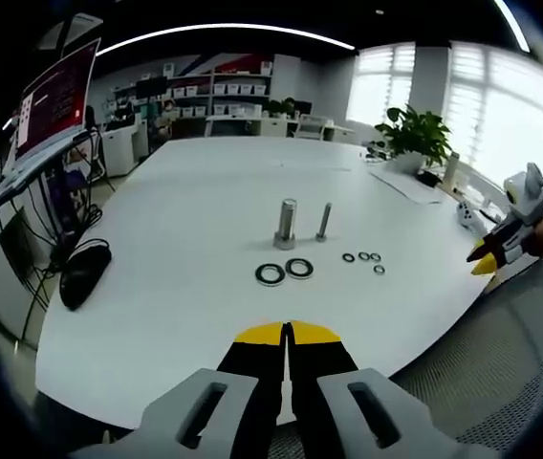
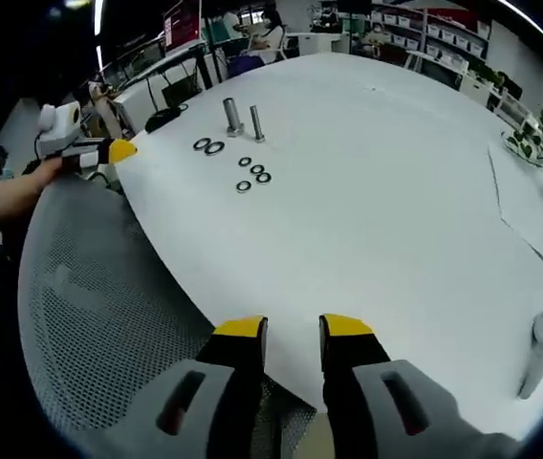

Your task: Place the washer onto the threaded stud by aligning its center hole with the stud, sliding it down to the base, and recovering from edge contact or off-axis alignment until the washer reaches the visible bottom stop.

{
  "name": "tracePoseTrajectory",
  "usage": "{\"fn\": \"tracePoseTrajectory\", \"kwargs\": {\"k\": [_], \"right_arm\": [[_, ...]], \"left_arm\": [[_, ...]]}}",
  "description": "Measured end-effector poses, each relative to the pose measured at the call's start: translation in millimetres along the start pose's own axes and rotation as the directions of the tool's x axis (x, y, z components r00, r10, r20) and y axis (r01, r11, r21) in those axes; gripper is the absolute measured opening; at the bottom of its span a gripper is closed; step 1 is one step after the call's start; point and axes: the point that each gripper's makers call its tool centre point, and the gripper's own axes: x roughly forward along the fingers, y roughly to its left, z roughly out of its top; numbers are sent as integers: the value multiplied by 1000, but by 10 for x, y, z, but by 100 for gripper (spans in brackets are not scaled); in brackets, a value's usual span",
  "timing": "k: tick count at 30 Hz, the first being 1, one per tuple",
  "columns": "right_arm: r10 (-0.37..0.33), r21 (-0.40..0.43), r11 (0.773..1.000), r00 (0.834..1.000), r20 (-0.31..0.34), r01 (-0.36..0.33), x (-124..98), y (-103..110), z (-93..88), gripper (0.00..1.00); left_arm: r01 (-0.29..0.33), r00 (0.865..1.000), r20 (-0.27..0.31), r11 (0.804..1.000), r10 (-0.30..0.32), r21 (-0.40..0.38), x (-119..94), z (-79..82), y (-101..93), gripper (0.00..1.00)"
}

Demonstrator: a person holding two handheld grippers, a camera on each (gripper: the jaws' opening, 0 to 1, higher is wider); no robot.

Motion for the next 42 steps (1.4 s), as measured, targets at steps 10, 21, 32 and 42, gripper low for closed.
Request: {"fn": "tracePoseTrajectory", "kwargs": {"k": [10,21,32,42], "right_arm": [[69,-102,992,996,-55,-75,256,244,265,35],[112,-234,962,985,-131,-141,408,425,414,41],[148,-299,938,981,-122,-178,494,659,651,47],[151,-369,908,977,-150,-197,605,717,853,47]], "left_arm": [[15,1000,-10,1000,-14,11,12,-15,-28,0],[20,1000,-3,1000,-20,8,3,-4,-35,0],[30,1000,2,999,-30,11,0,4,-52,0],[32,999,18,999,-32,6,-6,26,-50,0]]}}
